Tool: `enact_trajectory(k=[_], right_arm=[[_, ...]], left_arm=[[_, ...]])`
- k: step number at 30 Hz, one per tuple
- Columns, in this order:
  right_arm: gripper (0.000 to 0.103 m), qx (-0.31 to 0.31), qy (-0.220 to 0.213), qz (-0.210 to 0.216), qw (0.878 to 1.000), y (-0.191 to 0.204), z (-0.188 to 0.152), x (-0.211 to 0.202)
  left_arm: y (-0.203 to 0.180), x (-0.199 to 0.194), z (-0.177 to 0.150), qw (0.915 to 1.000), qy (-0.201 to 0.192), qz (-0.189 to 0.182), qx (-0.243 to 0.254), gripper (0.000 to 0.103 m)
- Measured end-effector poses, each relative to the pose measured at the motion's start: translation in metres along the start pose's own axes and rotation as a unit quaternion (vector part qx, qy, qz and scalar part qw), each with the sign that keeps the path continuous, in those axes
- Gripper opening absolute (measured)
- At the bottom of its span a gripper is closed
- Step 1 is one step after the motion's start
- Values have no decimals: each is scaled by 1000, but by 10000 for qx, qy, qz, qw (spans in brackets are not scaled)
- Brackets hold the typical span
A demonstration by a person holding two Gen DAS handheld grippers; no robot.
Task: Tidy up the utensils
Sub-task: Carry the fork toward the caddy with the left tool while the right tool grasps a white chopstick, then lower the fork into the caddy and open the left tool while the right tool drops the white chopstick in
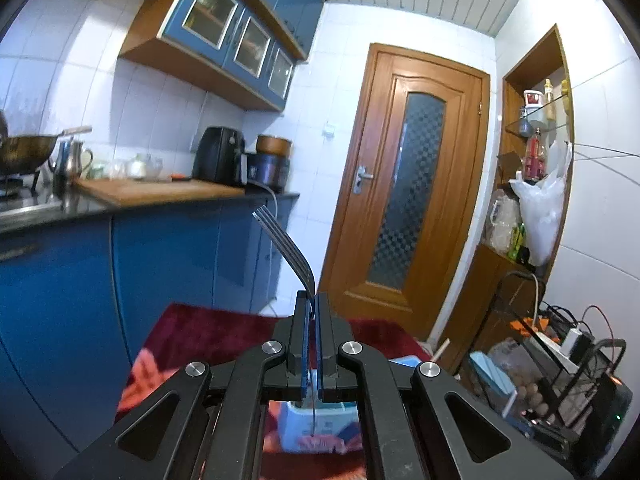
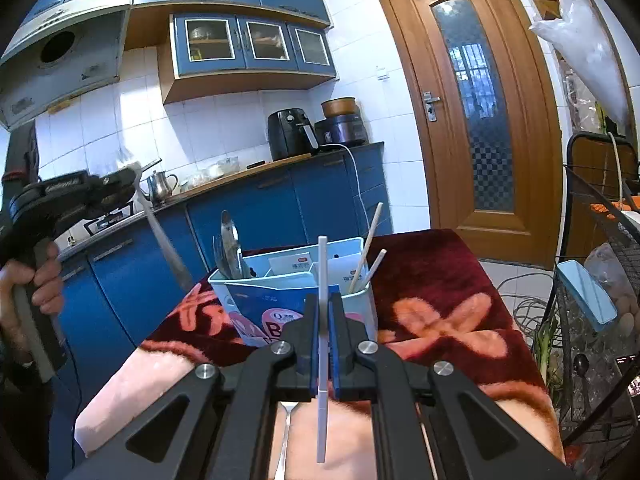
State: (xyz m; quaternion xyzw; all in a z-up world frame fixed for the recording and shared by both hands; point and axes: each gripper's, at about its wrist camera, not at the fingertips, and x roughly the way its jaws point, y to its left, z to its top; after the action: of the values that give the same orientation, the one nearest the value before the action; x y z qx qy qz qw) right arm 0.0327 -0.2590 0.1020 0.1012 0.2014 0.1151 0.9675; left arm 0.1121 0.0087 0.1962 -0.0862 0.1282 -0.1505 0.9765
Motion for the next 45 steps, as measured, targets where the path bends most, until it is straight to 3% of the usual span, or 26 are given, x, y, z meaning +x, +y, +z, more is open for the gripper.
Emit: enact_trajectory(k=[8, 20, 28, 38, 45], right_arm=[[6, 74, -3, -17, 10000, -9, -1, 1], [6, 59, -33, -35, 10000, -10, -2, 3], [6, 94, 25, 29, 9999, -12, -2, 12], [6, 36, -18, 24, 10000, -12, 1, 13], [6, -48, -210, -11, 9998, -8, 19, 15]], left_arm=[[-9, 34, -4, 9995, -136, 119, 248, 2], [4, 68, -11, 9996, -227, -59, -156, 2], [0, 77, -11, 9995, -300, -57, -99, 2], [5, 89, -37, 9999, 51, -31, -148, 2], [18, 105, -68, 9960, 785, -36, -414, 2]])
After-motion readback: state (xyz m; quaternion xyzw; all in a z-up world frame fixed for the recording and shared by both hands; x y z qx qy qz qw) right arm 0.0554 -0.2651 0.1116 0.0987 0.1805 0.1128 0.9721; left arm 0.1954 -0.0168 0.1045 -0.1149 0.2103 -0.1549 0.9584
